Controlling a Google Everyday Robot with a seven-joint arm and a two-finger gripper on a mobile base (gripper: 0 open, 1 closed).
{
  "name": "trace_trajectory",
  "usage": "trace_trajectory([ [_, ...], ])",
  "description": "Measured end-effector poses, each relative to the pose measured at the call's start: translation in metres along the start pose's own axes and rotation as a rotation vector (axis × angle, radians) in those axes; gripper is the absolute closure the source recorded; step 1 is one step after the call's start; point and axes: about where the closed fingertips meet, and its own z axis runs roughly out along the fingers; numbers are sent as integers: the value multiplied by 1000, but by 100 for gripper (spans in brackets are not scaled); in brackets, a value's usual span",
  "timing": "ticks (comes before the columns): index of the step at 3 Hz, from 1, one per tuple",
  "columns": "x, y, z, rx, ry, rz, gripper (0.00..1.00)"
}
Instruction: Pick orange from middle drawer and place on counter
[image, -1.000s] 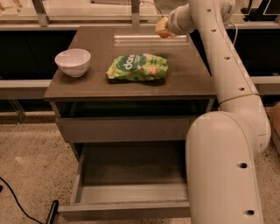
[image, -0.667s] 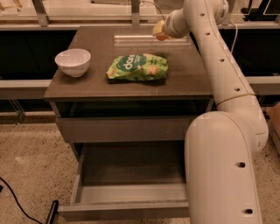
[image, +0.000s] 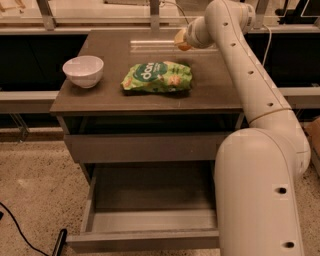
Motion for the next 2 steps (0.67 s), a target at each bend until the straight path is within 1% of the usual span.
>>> trace_trajectory([
  [1, -10, 5, 5, 3, -11, 19, 97],
  [2, -15, 6, 8, 7, -21, 24, 75],
])
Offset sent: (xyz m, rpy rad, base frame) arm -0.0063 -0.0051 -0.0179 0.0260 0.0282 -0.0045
